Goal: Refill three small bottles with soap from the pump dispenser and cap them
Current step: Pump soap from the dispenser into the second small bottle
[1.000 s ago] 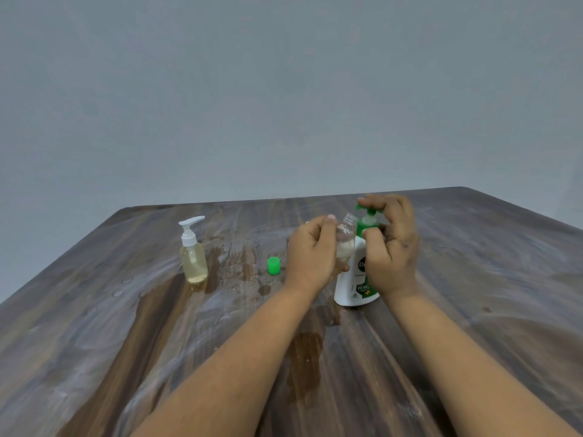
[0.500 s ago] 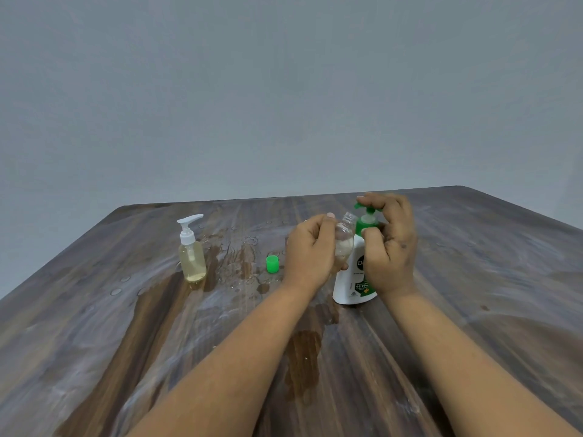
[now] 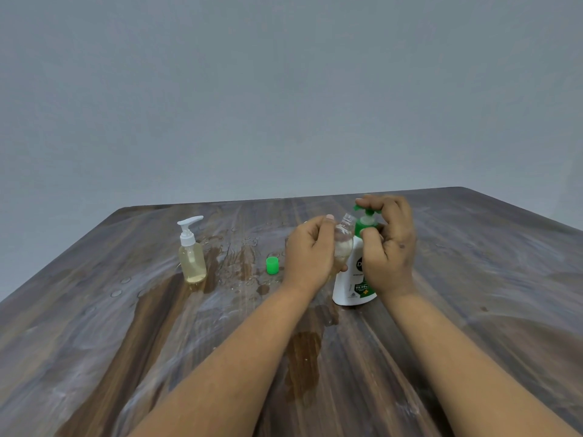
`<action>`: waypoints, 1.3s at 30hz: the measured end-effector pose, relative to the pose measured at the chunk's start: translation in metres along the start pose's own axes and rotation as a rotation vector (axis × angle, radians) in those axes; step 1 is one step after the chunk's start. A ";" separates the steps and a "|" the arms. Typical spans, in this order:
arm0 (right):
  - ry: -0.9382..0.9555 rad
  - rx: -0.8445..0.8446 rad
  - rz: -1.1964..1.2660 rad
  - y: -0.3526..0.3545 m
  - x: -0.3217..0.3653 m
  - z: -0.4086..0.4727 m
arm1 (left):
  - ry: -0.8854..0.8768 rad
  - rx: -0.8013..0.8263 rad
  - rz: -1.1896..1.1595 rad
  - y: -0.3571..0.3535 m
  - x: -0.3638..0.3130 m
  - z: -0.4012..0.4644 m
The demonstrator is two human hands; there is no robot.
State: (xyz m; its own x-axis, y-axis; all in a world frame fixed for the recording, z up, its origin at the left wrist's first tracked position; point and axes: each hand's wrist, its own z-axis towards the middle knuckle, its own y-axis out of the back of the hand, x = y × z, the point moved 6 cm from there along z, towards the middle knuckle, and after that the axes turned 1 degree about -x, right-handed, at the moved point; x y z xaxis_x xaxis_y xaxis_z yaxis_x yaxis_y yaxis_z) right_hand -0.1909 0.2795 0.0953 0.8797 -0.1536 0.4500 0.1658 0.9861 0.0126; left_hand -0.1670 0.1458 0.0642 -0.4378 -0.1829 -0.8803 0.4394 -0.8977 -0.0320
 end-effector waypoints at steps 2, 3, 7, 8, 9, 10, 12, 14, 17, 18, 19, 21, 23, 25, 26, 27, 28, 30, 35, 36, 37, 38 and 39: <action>-0.006 0.003 0.001 -0.001 0.000 0.000 | 0.005 -0.005 0.004 0.000 0.000 0.000; -0.011 0.003 0.003 -0.001 0.000 0.000 | 0.007 -0.006 0.006 0.000 0.000 0.000; -0.025 -0.006 0.007 -0.001 -0.002 0.001 | 0.005 -0.008 0.004 0.000 0.000 0.000; -0.030 -0.009 0.013 -0.001 -0.002 0.001 | 0.004 -0.008 0.004 0.001 0.000 0.000; -0.034 -0.010 0.016 -0.001 -0.002 0.001 | 0.002 -0.011 0.004 0.001 0.000 0.000; -0.034 -0.010 0.016 -0.001 -0.002 0.001 | 0.002 -0.014 0.004 0.001 0.000 0.000; -0.022 -0.009 0.012 -0.001 -0.002 0.000 | 0.004 -0.016 -0.002 0.000 0.001 0.000; -0.004 -0.005 0.005 -0.001 -0.001 0.000 | 0.006 -0.015 -0.011 0.000 0.002 0.001; -0.009 -0.001 0.003 -0.001 -0.002 0.001 | 0.000 -0.011 -0.002 0.000 0.002 0.001; -0.013 -0.001 0.008 -0.001 -0.002 0.001 | 0.003 -0.010 -0.002 0.000 0.003 0.001; -0.018 -0.001 0.015 -0.001 -0.002 0.001 | 0.005 -0.010 -0.004 0.000 0.002 0.001; -0.028 -0.002 0.019 -0.002 -0.003 0.001 | 0.003 -0.006 -0.012 0.000 0.002 0.001; -0.042 -0.009 0.022 -0.002 -0.004 0.001 | -0.002 -0.008 -0.016 0.000 0.002 0.001; -0.046 -0.011 0.022 -0.001 -0.004 0.002 | -0.003 -0.012 -0.008 0.000 0.002 0.001; -0.039 -0.009 0.019 -0.001 -0.004 0.002 | -0.004 -0.011 -0.005 0.000 0.002 0.001; -0.027 -0.008 0.016 0.000 -0.003 0.001 | -0.005 -0.009 -0.002 0.000 0.001 0.001; -0.014 -0.008 0.014 0.000 -0.003 0.001 | -0.007 -0.007 0.000 0.000 0.001 0.000; -0.002 -0.004 0.017 0.000 -0.002 0.001 | -0.003 -0.011 0.002 0.000 0.001 0.000; -0.007 -0.004 0.003 -0.001 -0.003 0.001 | -0.004 -0.016 0.006 0.001 0.001 0.001; -0.007 -0.006 0.003 -0.001 -0.003 0.001 | -0.004 -0.017 0.004 0.001 0.001 0.001; -0.009 -0.008 0.007 -0.001 -0.003 0.001 | -0.004 -0.017 0.002 0.001 0.001 0.001; -0.013 -0.011 0.011 -0.001 -0.003 0.001 | -0.004 -0.016 0.002 0.000 0.001 0.000; -0.017 -0.013 0.015 -0.001 -0.004 0.001 | -0.002 -0.015 0.001 0.000 0.001 0.000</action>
State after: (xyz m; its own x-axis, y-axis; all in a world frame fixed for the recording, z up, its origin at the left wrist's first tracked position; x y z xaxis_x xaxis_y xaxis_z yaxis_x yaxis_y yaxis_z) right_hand -0.1950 0.2788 0.0949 0.8745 -0.1372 0.4652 0.1581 0.9874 -0.0061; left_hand -0.1675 0.1452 0.0639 -0.4392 -0.1848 -0.8792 0.4516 -0.8914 -0.0382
